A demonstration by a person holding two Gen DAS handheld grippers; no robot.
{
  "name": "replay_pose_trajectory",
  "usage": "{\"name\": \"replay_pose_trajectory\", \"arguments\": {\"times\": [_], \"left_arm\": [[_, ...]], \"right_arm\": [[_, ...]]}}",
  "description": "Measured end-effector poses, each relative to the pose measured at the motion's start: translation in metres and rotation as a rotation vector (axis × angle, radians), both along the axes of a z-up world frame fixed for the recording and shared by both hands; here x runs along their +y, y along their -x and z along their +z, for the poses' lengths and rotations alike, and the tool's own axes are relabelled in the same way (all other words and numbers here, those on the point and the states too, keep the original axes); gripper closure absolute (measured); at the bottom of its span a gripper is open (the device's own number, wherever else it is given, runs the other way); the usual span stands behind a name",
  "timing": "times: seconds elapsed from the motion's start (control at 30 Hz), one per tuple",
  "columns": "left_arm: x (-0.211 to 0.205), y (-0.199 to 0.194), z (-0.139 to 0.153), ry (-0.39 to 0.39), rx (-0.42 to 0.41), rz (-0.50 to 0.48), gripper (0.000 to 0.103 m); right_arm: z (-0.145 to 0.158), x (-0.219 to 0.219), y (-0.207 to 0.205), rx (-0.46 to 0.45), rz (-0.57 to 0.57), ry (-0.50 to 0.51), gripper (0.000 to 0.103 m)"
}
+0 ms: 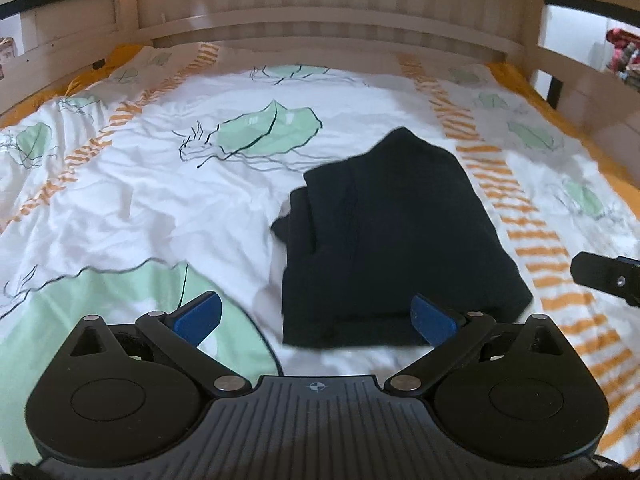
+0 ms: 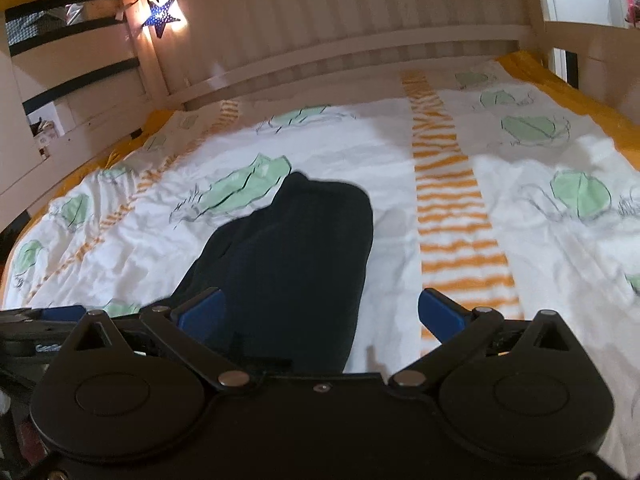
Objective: Fold large clothes
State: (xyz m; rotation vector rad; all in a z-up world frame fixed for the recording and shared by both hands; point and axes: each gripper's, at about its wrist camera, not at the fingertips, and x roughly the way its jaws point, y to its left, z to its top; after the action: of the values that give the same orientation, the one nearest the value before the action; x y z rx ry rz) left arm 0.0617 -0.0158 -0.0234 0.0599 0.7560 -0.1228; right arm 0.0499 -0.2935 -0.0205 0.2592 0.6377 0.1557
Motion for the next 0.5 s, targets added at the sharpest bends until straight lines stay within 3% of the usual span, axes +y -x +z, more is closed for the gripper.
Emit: {"name": "replay_pose_trajectory", "arguments": {"times": [0.33, 0.5], "left_arm": [[-0.004, 0.037, 0.006, -0.077, -0.03, 0.036, 0.0], [-0.002, 0.043, 0.002, -0.062, 0.009, 0.041, 0.001]], "right_arm": [[0.0, 0.006, 0.045, 0.055, -0.039, -0.01, 0.001], [-0.003, 0.007, 0.058, 0.094, -0.051, -0.002, 0.001]]}}
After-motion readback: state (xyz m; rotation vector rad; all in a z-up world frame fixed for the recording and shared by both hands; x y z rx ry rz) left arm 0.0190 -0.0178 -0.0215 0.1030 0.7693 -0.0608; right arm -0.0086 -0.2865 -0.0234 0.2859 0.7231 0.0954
